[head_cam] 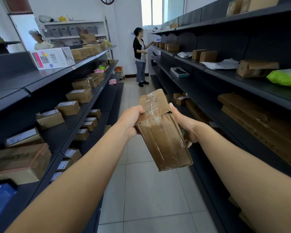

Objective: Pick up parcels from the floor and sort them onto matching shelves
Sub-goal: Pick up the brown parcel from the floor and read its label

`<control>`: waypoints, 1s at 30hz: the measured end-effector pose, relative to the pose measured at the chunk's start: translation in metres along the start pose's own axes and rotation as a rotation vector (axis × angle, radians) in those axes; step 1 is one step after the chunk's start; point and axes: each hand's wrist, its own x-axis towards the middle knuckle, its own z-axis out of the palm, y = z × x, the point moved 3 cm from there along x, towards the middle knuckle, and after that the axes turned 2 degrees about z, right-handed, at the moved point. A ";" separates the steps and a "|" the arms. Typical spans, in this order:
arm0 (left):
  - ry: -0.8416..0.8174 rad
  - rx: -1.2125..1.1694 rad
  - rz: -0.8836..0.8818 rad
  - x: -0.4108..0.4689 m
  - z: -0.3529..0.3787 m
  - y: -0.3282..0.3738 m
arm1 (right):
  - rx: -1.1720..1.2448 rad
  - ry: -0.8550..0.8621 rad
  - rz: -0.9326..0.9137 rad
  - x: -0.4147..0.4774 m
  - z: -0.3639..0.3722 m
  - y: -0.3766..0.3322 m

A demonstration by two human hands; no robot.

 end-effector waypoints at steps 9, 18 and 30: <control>0.013 0.040 0.100 0.003 0.001 0.005 | 0.051 0.070 0.031 0.017 -0.004 0.014; 0.033 0.434 0.217 0.021 -0.009 0.021 | 0.073 0.054 -0.042 0.018 -0.005 0.007; -0.080 0.537 -0.051 0.013 -0.025 0.026 | 0.114 -0.097 0.014 0.015 -0.014 0.013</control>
